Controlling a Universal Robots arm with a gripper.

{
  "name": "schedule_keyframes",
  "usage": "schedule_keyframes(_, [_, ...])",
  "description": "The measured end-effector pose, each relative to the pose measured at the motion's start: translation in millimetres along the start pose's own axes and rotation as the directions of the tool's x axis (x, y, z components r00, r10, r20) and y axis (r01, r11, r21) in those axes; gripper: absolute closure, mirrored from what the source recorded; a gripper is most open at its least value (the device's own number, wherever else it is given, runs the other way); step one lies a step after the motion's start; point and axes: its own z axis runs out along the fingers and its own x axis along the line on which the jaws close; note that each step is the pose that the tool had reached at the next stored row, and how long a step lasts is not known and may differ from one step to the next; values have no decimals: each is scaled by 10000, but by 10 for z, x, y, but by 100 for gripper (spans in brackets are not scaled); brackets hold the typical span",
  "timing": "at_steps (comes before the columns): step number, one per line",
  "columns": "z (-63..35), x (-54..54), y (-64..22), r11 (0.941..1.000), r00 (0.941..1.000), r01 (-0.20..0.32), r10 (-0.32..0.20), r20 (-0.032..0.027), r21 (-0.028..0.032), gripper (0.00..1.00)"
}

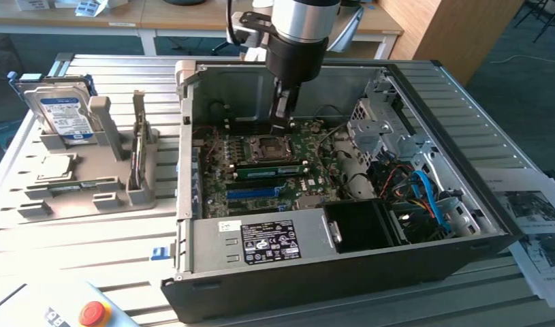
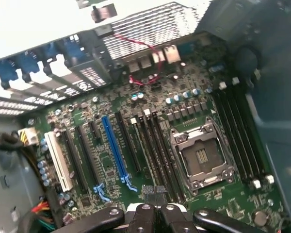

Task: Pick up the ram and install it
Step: 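Press down the ram until it locks into place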

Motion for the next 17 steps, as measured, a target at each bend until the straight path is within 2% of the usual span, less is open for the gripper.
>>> schedule_keyframes(3, [0, 0, 0, 9987, 9987, -508, 508, 19, 2, 90])
schedule_keyframes(7, [0, 0, 0, 9931, 9931, -1169, 1169, 43, 3, 90])
schedule_keyframes(9, [0, 0, 0, 9861, 9861, -1663, 1663, 61, 2, 90])
schedule_keyframes(10, [0, 0, 0, 9802, 9801, -1981, 1981, 72, 1, 90])
schedule_keyframes(17, [0, 0, 0, 9528, 9527, -3037, 3037, 120, -10, 90])
